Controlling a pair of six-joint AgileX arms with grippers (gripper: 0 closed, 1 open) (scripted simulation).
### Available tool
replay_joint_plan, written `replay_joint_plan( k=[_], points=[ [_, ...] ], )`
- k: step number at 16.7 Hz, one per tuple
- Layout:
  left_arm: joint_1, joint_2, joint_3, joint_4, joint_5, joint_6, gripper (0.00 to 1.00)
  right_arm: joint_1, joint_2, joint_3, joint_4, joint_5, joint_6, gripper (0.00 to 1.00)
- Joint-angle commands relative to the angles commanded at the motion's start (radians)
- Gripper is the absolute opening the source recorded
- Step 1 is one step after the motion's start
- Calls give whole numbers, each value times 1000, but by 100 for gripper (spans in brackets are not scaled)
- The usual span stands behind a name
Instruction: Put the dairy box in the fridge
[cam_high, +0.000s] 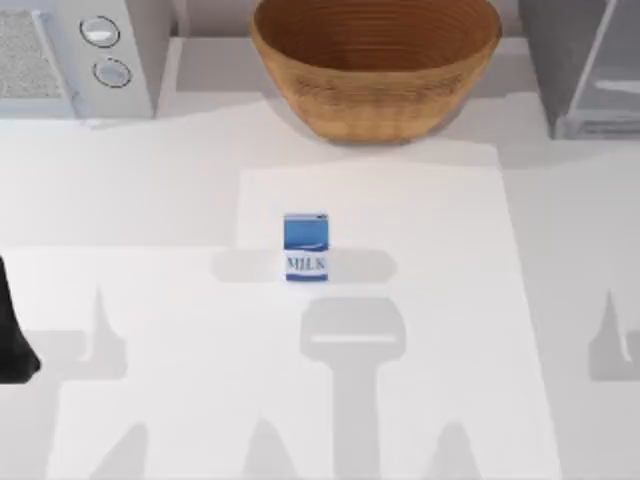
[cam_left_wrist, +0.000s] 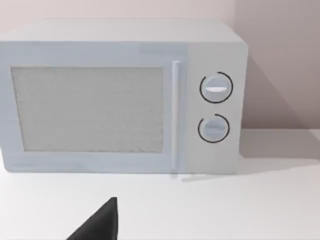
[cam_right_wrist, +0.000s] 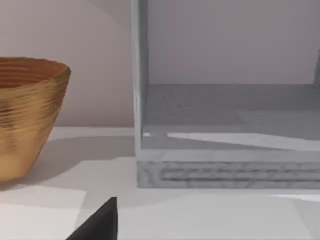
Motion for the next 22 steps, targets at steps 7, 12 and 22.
replay_joint_plan(
  k=[7,12,22],
  points=[
    [0,0,0,0,0,0,100,45,124,54,70,59,-4,100],
    [0,0,0,0,0,0,100,149,391,171,222,176,-3,100],
    [0,0,0,0,0,0,100,385,942,398,522,392,4,100]
  ],
)
